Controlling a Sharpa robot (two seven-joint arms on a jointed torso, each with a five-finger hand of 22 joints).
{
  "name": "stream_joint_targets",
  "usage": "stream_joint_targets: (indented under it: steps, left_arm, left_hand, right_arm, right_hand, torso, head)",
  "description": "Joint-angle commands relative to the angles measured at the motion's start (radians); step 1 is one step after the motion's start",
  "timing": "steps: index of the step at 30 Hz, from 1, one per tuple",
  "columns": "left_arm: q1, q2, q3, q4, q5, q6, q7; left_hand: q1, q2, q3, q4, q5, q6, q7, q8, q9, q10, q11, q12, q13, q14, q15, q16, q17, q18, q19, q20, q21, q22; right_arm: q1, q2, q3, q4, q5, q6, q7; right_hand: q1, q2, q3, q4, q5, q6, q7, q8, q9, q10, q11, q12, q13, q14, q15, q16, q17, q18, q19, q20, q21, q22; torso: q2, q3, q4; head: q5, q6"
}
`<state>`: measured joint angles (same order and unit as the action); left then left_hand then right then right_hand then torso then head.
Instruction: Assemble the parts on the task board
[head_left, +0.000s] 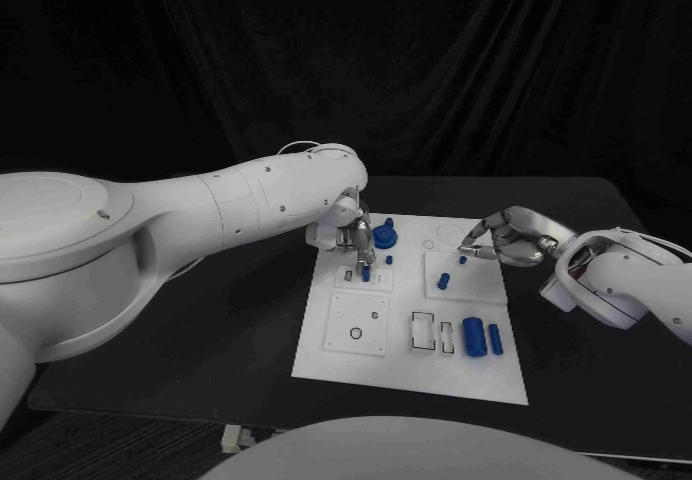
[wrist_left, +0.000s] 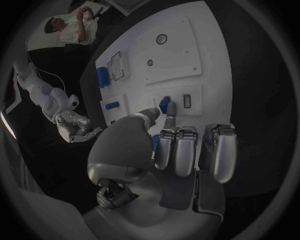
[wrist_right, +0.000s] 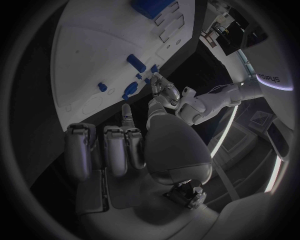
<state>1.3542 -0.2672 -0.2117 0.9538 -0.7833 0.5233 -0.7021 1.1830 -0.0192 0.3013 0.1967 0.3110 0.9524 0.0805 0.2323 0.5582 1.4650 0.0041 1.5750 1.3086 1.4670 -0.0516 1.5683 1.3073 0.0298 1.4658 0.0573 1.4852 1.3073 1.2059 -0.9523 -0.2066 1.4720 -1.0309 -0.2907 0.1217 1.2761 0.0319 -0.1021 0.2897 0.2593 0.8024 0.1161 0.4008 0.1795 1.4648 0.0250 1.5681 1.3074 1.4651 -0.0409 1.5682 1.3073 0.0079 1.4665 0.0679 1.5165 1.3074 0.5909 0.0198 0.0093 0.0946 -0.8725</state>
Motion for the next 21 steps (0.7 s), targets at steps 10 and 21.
stream_joint_targets:
  steps: [10,21]
  left_arm:
    - [-0.004,0.005,0.001,0.005,0.010,0.016,-0.016]
    - [-0.007,0.010,0.001,0.000,0.010,0.027,-0.034]
  left_hand:
    - [0.013,0.001,0.002,-0.015,-0.004,0.015,-0.003,-0.008,-0.003,0.106,-0.004,-0.004,0.262,0.104,-0.004,0.003,0.263,-0.003,0.050,-0.002,-0.006,0.190]
    - [-0.002,0.002,-0.009,-0.031,-0.088,0.038,-0.006,-0.025,-0.015,0.106,-0.008,-0.004,0.262,0.104,-0.009,0.003,0.263,-0.001,0.048,-0.007,-0.013,0.186]
  right_arm:
    - [-0.002,-0.002,0.000,0.002,0.000,0.008,-0.015]
    - [-0.002,-0.002,0.000,0.003,0.000,0.012,-0.017]
  right_hand:
    - [-0.007,0.002,-0.005,-0.001,0.003,-0.007,0.001,-0.002,0.001,0.106,0.008,0.003,0.263,0.106,0.009,0.003,0.263,0.011,0.069,0.009,-0.006,0.239]
    - [-0.008,0.002,-0.006,-0.002,0.003,-0.007,0.000,-0.001,0.002,0.106,0.009,0.003,0.263,0.106,0.009,0.003,0.263,0.011,0.069,0.009,-0.006,0.238]
  torso:
    - [0.000,-0.0002,0.0000]
    - [0.000,0.0001,-0.0002]
  head:
    - [0.001,0.000]
    - [0.001,0.000]
